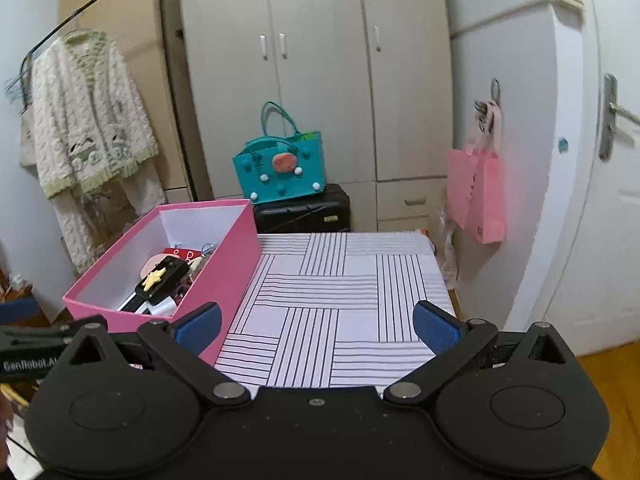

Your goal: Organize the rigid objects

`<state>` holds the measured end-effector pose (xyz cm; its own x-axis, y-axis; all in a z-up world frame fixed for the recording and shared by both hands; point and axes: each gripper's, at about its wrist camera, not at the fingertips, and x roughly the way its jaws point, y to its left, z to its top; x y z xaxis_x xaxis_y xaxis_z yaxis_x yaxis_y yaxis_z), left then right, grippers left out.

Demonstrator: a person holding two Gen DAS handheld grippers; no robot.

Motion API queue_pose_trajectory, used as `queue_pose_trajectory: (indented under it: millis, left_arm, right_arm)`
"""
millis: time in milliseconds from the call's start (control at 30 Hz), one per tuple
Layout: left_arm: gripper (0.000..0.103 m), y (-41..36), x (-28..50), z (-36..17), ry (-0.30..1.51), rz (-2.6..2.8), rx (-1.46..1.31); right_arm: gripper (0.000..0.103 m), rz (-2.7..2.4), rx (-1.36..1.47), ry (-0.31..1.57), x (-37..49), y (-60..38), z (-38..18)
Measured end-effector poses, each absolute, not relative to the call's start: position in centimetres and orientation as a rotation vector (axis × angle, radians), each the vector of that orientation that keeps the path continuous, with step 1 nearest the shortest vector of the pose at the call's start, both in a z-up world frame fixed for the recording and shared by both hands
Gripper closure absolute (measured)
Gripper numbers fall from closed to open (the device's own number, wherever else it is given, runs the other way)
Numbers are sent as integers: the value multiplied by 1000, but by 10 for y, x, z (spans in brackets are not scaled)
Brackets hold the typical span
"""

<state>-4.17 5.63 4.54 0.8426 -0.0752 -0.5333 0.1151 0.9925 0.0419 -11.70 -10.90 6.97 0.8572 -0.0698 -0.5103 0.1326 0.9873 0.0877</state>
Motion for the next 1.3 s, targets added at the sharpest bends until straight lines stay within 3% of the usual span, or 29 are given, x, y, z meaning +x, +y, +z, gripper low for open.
queue_pose_trajectory:
  millis: [1300]
  left_arm:
    - [0,46,-32,38,591,-49,139]
  right_arm:
    - [0,-113,58,571,-107,-102,52]
